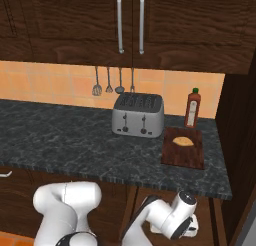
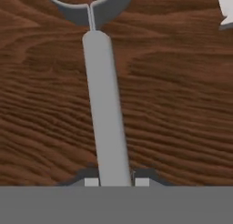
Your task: Place the appropriate cutting tool for cutting the potato skin on the cutting board.
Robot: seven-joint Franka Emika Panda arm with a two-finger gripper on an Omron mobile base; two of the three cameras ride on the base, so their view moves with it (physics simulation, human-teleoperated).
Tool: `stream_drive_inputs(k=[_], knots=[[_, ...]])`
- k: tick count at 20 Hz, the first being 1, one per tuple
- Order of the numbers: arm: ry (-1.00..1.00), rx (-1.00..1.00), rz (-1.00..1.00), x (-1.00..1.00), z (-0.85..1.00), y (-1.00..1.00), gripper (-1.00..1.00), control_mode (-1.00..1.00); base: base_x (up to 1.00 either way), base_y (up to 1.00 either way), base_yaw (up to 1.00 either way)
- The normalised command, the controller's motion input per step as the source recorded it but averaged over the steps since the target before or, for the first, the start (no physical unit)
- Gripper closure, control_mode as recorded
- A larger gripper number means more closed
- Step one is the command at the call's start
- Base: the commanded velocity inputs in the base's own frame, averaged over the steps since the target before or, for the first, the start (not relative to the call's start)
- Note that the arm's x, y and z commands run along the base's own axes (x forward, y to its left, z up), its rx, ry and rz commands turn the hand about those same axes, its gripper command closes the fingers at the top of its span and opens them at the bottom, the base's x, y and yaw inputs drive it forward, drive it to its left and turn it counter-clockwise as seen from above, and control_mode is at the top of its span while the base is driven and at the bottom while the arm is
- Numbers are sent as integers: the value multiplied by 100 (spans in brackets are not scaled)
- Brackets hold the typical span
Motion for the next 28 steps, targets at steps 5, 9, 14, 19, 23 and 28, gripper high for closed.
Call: stream_drive_inputs(k=[5,9,14,19,23,28], knots=[[-2,0,5,-60,67,0,100,-100,0,0,0],[-1,0,4,-80,91,9,100,-100,0,0,0],[-1,0,4,-52,98,13,100,-100,0,0,0],[0,0,2,-1,100,-2,100,-100,0,0,0],[0,1,0,44,91,-19,100,-100,0,0,0],[0,6,0,99,34,-46,100,-100,0,0,0]])
